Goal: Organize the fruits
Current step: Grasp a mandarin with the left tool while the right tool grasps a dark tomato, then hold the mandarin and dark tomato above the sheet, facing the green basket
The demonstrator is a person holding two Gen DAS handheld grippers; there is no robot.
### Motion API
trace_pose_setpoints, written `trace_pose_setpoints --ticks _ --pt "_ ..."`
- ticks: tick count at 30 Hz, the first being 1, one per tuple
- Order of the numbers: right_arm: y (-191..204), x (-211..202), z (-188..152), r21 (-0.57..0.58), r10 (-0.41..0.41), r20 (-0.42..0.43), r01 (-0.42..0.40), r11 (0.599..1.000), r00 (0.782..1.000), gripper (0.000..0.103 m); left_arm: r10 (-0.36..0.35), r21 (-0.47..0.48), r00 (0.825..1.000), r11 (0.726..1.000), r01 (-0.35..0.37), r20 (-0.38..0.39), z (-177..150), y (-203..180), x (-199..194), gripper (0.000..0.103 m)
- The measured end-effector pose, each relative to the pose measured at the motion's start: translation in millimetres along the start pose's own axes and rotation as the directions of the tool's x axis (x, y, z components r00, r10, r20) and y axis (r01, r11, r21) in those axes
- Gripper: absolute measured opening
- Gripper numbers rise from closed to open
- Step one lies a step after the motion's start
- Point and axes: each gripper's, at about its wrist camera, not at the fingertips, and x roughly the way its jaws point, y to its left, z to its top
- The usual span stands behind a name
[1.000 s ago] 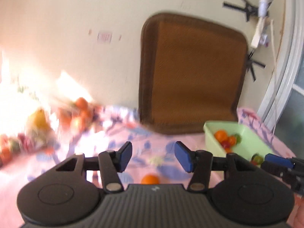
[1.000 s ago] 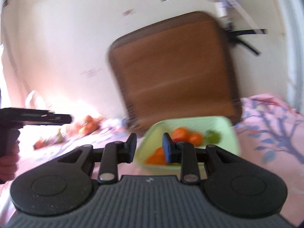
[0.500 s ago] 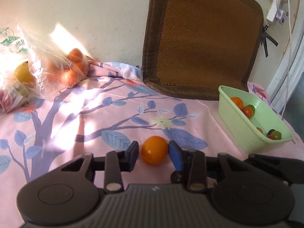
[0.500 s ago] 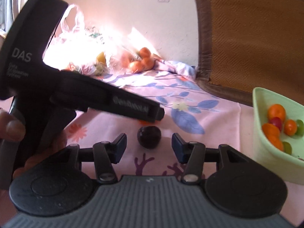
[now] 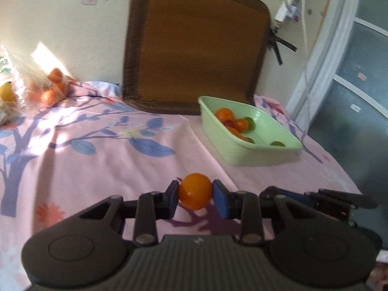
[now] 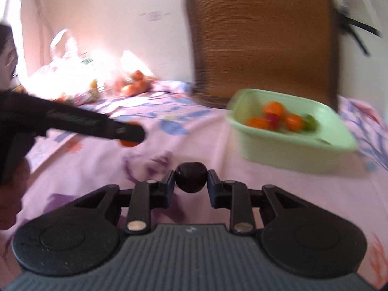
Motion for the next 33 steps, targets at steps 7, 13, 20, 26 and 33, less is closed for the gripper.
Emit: trace_pose_setpoints --ticks 7,13,20,26,33 --pt "-53 -41 -33 0.163 -0.152 0.009 0.149 0.975 0.988 0.031 -0.099 0.147 0.995 0.984 0.102 -0.032 -31 -68 13 0.031" --pt "-51 -40 -44 0.127 -0.171 0.008 0.169 0.977 0.985 0.033 -0.064 0.167 0.997 0.983 0.07 -0.043 -43 -72 21 0.031" --pt "-53 -42 -45 0.116 -0.166 0.017 0.163 0.98 0.986 0.035 -0.042 0.176 0.998 0.983 0.048 -0.036 -44 -74 22 0.034" --pt "-51 -41 -45 0.111 -0.172 0.016 0.169 0.979 0.985 0.036 -0.045 0.168 0.998 0.984 0.05 -0.037 -44 -73 23 0.035" --pt "-51 -41 -45 0.113 -0.171 0.016 0.168 0.979 0.985 0.036 -0.047 0.166 0.998 0.985 0.052 -0.037 -44 -72 23 0.035"
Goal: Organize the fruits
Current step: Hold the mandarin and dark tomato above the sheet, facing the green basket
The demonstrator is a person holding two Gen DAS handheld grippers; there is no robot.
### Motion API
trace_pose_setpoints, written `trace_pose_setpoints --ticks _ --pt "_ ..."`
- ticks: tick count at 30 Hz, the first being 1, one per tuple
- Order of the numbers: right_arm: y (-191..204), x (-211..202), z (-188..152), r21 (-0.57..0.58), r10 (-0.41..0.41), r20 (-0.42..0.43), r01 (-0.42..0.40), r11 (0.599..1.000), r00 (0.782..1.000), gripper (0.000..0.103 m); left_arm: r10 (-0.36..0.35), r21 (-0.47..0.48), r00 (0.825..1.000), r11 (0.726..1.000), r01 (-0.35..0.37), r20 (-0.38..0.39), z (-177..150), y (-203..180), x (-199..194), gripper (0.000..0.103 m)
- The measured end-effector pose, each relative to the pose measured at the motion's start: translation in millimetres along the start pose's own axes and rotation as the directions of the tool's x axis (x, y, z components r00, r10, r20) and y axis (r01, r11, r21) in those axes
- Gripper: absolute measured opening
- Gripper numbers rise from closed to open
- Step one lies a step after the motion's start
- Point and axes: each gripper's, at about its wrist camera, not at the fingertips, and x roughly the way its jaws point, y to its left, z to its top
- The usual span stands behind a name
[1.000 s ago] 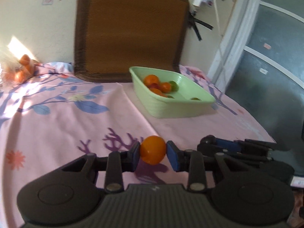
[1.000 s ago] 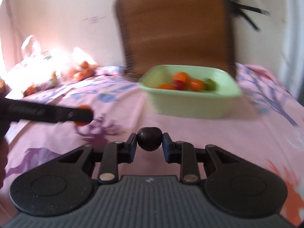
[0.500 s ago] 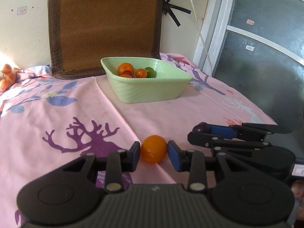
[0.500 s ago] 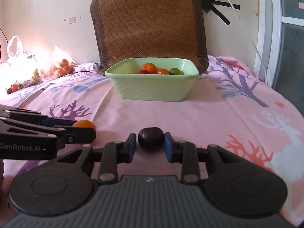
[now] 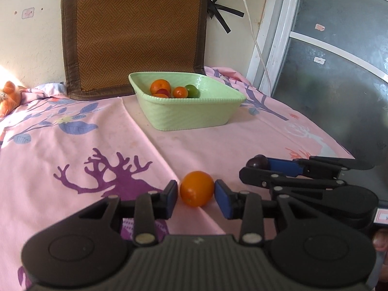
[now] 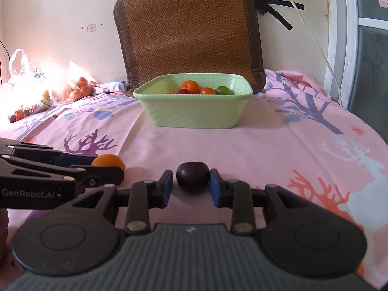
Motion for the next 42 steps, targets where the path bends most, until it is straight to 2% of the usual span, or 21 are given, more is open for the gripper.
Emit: trace_pose_setpoints --ticks 42 --pt "-1.4 -0.2 -0.5 0.008 0.008 0.001 -0.008 1.0 1.0 0.037 0.001 0.002 1.0 1.0 -0.001 0.0 -0.2 -0.5 0.1 0.036"
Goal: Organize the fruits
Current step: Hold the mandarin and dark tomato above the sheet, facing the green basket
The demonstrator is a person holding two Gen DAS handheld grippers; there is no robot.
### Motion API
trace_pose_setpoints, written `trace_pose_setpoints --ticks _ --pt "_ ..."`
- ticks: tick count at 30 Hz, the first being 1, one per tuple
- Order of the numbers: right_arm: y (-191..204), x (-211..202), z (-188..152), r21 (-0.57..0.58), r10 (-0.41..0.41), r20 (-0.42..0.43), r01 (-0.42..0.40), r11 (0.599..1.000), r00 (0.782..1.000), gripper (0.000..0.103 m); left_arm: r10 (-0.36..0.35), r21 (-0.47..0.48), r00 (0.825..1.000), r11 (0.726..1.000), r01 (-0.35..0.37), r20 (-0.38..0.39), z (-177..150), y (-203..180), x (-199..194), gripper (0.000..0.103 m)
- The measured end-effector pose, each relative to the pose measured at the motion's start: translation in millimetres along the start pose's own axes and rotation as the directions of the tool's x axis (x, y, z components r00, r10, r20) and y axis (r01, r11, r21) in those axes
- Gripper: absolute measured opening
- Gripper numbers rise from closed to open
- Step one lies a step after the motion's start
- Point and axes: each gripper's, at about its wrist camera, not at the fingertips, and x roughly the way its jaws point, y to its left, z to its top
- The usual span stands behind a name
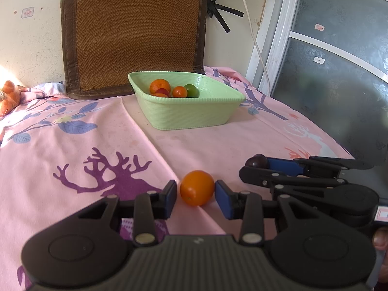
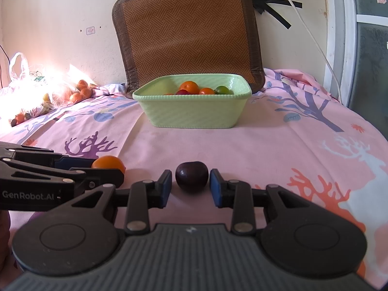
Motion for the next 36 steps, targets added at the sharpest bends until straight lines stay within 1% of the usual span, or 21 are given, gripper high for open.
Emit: trace_pose_setpoints --ticks 22,23,24,26,36 --pt "-0.8 -0.3 0.2 0.005 0.0 0.001 0.0 1.0 1.0 0.037 0.0 0.0 1.0 1.0 0.0 0.0 0.2 -0.2 -0.5 0.036" --pt "-1.0 -0.4 0.3 0.006 0.0 0.002 0.0 1.0 1.0 0.038 0.0 0.0 1.0 1.0 0.0 0.0 0.2 -0.2 -0.5 0.036" --pt "-0.9 -0.4 0.3 0.006 0.0 0.002 -0.001 1.0 1.0 0.042 0.0 0.0 1.0 1.0 0.0 0.0 0.2 -0.2 -0.6 0.036" --pt "-0.8 -1.2 0.6 0.007 -0.002 0.007 0.002 1.0 1.0 0.046 0.0 0.0 1.0 1.0 0.0 0.0 0.3 -0.3 -0.6 0.037" --pt "-1.4 -1.1 0.6 0.009 -0.003 0.007 0.003 1.0 1.0 0.046 0.0 0.0 1.0 1.0 0.0 0.0 0.5 -0.3 -0.8 0.037"
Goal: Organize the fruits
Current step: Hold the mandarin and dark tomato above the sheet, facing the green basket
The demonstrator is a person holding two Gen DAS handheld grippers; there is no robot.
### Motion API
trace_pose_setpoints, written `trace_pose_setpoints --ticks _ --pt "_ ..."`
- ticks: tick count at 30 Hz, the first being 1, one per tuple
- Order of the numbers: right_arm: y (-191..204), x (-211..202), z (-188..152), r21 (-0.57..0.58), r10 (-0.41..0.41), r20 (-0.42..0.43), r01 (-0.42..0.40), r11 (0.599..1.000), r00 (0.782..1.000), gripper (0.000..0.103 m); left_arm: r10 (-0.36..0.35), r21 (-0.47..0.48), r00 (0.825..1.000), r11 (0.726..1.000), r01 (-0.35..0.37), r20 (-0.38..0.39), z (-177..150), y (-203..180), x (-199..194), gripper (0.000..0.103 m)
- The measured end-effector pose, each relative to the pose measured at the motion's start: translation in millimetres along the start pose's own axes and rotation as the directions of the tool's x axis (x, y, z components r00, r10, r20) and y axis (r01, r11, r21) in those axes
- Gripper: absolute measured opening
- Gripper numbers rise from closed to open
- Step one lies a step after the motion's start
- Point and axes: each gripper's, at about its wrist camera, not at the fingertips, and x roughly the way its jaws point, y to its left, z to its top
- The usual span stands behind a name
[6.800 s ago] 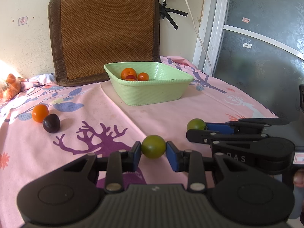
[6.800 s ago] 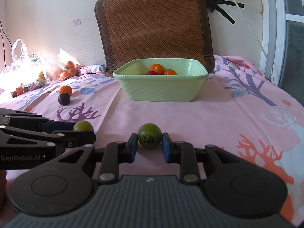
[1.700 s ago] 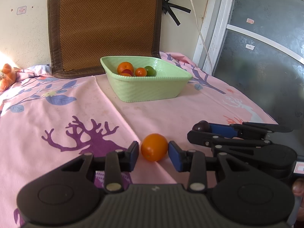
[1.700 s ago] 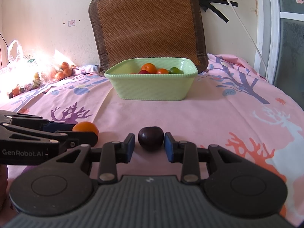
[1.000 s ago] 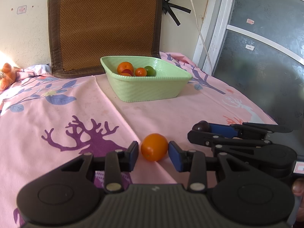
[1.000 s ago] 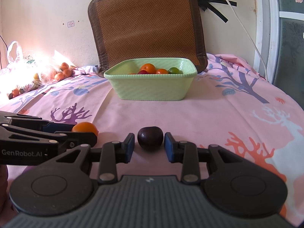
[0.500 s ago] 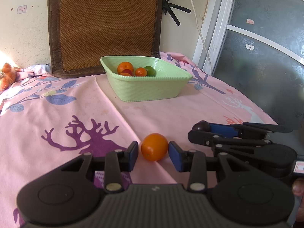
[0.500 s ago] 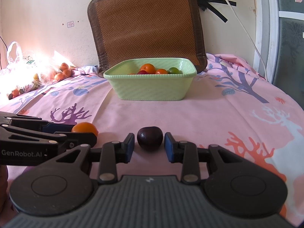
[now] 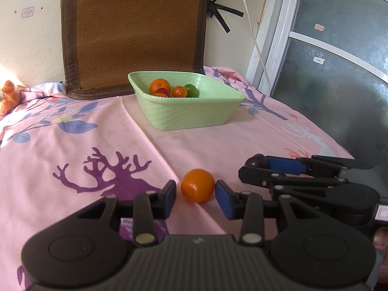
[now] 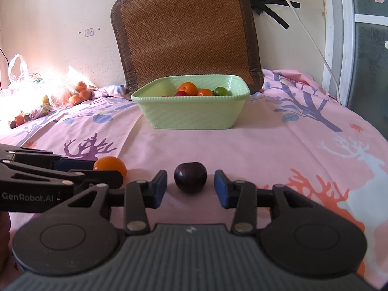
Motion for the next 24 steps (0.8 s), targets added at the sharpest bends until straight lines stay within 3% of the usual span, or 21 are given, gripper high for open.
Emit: trace_pose_setpoints --ticks 24 --pt "5.2 -0.2 -1.8 -0.038 -0.004 -0.012 0.003 0.999 1.0 0.05 0.004 0.005 1.0 1.0 -0.004 0.0 0.0 -0.8 -0.3 0.038"
